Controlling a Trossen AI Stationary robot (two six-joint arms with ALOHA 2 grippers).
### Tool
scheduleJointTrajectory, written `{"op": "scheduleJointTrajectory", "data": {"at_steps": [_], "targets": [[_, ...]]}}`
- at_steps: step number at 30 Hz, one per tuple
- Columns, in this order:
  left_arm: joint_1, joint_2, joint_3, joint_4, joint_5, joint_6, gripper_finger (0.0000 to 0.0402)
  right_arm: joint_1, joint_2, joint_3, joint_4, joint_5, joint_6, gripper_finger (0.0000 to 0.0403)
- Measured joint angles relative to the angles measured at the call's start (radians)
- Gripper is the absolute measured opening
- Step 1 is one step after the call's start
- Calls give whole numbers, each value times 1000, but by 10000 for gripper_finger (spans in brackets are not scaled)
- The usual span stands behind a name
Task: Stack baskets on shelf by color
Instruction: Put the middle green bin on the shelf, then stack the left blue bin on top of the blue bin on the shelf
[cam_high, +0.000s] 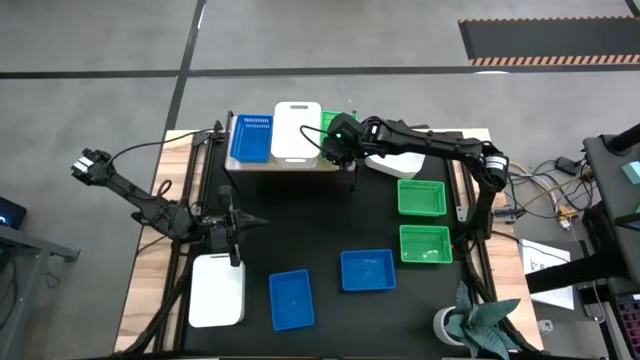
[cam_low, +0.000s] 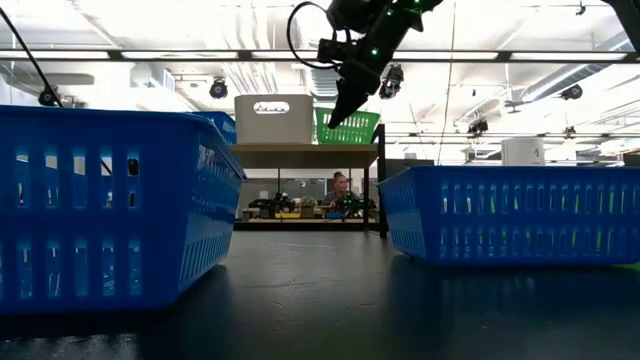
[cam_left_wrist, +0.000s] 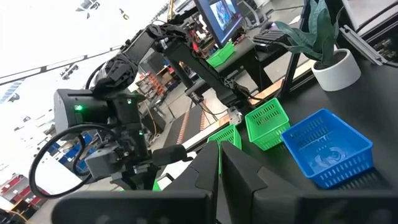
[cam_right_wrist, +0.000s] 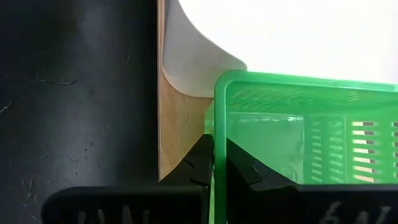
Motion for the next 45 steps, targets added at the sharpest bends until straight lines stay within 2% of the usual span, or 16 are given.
{"op": "scheduleJointTrajectory", "data": {"at_steps": [5,21,28,34,39,45], "targets": [[0,0,0,0,-1,0,1,-4,0,0,0,1,7,24],[0,1,0,0,-1,1,1,-8,-2,0,2,3,55,150],[0,1,0,1,-1,1,1,-8,-10,51,-46,2,92,184],[0,2,0,1,-1,-1,1,1,-10,153,-153,0,122,187],[0,2,0,1,-1,-5,1,40,-18,246,-297,-1,140,168],[0,2,0,1,-1,-31,1,146,-94,201,-317,-2,155,125]]}}
